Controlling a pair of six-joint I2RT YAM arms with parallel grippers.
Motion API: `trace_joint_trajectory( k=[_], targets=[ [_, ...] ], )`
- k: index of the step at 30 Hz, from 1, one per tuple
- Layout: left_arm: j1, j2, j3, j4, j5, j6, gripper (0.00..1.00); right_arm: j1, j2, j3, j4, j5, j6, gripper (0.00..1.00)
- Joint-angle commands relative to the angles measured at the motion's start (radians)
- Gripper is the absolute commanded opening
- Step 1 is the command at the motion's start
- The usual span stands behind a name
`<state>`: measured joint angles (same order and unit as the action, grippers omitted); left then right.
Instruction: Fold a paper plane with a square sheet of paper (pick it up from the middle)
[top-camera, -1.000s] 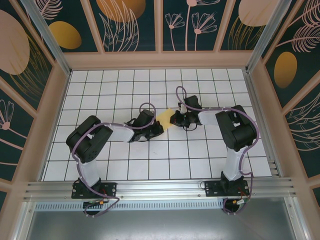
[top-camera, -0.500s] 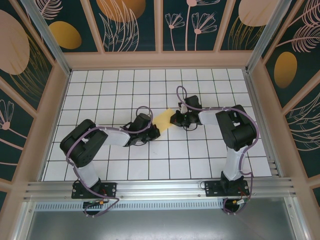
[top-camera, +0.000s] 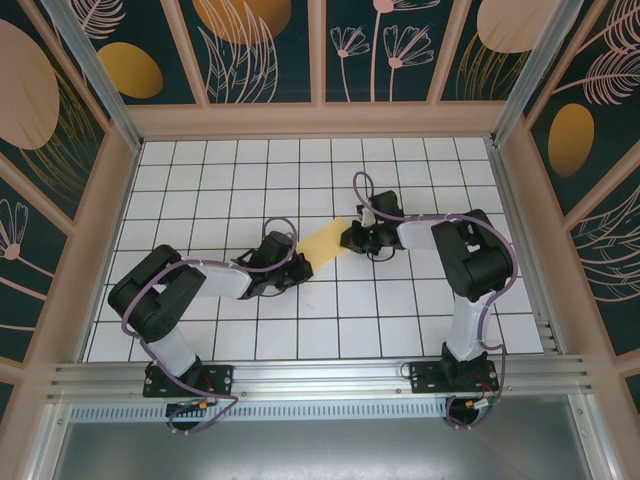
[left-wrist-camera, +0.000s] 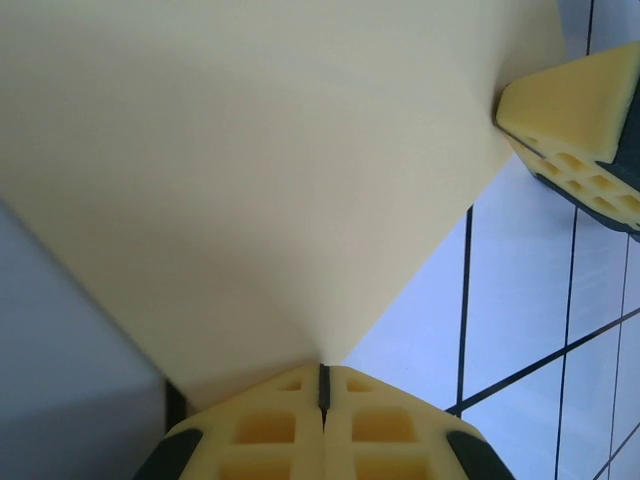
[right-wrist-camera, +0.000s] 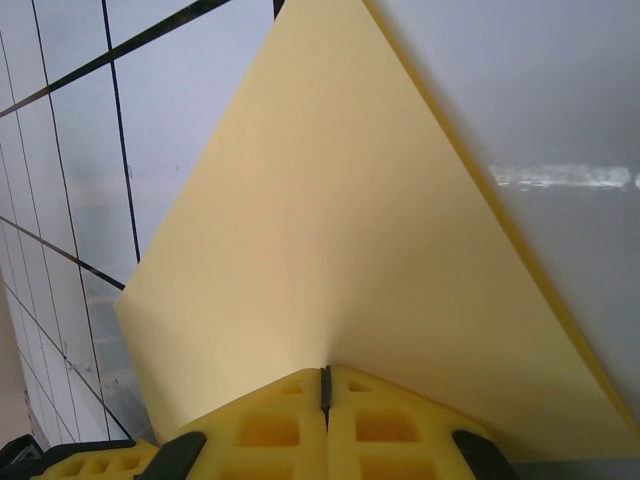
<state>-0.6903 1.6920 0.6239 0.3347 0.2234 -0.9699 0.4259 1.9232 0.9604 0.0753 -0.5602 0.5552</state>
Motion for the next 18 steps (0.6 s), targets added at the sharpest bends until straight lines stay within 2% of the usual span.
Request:
trace_joint_trajectory(
  k=[1,10,18],
  targets=[
    [0.03,-0.034,-0.051,-0.188,-0.06,0.003,0.0,-0.012,0.102,-0.051,-0.145,0.171,-0.028,0.0],
    [0.029,-0.092,0.055,-0.104,0.016,0.057,0.0,-0.011,0.105,-0.045,-0.14,0.163,-0.023,0.0],
    [0.029,0.054,0.177,-0.134,0.025,0.079,0.0,-0.01,0.109,-0.043,-0.138,0.16,-0.017,0.0]
  ],
)
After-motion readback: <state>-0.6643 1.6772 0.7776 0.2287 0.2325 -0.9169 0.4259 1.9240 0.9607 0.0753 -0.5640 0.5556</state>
